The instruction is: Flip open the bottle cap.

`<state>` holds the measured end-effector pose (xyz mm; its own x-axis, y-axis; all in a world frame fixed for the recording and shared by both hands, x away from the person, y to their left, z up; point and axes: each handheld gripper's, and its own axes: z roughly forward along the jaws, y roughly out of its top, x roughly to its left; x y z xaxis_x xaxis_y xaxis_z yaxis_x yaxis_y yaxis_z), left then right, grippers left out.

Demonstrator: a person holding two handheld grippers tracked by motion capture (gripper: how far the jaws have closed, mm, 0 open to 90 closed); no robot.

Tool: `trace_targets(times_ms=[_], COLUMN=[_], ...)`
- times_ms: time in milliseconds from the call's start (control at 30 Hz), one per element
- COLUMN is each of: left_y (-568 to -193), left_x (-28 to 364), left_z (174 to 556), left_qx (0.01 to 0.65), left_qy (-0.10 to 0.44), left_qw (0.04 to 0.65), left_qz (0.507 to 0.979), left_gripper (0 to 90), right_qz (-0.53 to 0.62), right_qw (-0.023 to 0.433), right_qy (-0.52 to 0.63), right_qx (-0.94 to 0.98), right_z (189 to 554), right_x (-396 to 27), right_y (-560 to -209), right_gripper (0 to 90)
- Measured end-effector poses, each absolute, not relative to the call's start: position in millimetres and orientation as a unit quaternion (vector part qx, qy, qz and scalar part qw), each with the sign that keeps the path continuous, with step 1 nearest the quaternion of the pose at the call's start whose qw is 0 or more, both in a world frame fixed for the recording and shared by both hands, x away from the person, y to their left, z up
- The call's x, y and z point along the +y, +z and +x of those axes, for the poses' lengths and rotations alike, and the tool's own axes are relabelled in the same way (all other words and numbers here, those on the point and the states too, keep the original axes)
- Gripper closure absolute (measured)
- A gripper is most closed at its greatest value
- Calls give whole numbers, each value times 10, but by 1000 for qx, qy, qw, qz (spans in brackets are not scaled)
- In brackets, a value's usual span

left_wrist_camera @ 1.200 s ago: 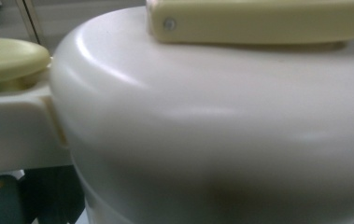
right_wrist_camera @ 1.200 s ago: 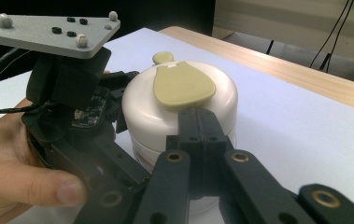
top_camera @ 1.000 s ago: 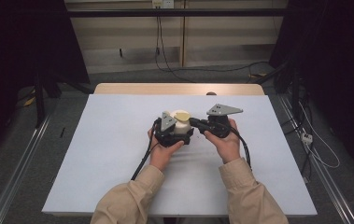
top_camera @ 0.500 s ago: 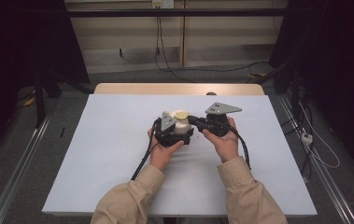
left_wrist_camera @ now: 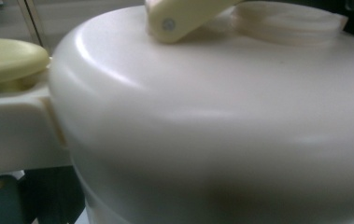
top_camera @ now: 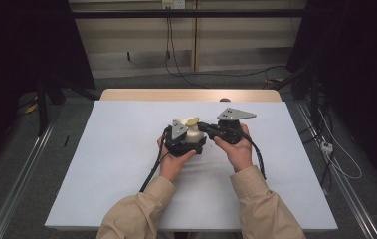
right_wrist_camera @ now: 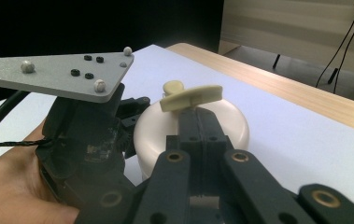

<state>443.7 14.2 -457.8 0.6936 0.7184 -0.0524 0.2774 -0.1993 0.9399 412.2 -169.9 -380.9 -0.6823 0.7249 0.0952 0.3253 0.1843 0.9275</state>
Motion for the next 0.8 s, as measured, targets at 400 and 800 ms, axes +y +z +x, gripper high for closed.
trace_targets(times_ms=[400,800], left_y=[-4578,-4577], left_x=[139,140], left_z=[4437,4439], left_qx=[335,335], left_qy=[203,203], left_qw=[538,538], left_qz=[746,747], left_gripper=[51,51], right_qz=[348,345], right_qw=[188,191], right_qy=[539,538], right_qx=[744,745], right_z=[4154,4183], right_x=[-1661,-1620], right_y=[-3785,-3789], right_gripper=[900,900])
